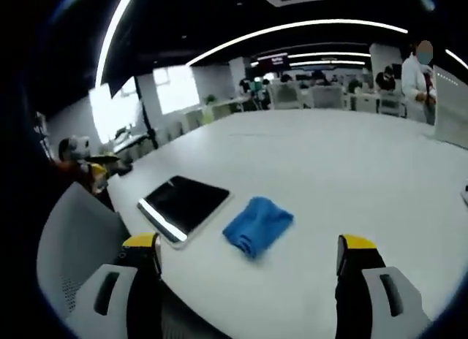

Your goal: Wipe the mirror surface with the cleaning cloth until all visible marks leave the cleaned area.

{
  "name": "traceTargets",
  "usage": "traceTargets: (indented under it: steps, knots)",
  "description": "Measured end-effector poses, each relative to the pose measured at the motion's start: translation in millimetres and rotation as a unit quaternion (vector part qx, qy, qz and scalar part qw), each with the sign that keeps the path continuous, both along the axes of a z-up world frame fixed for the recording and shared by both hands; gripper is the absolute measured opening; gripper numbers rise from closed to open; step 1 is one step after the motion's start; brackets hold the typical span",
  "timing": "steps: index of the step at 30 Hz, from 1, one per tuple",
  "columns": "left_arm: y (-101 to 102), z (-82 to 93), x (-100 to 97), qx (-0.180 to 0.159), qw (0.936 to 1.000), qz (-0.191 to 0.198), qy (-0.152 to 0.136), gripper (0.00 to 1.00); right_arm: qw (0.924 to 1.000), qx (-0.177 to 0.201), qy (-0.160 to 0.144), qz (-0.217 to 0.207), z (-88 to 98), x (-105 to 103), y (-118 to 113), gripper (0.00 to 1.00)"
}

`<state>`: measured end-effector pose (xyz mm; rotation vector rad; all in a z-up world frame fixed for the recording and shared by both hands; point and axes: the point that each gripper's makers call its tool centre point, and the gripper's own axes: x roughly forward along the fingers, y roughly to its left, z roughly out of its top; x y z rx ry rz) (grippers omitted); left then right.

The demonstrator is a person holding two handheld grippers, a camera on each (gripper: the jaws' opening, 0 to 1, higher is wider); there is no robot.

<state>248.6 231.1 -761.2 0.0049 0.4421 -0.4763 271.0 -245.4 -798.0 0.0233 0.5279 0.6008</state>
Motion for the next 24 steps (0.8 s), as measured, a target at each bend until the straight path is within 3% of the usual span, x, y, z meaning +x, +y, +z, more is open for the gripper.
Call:
traceTargets:
  steps: [24]
  knots:
    - [-6.5, 4.1, 6.0, 0.0, 1.0, -0.007, -0.002, 1.0, 1.0, -0.003, -0.002, -0.001, 1.0, -2.3, -0.4, 1.0]
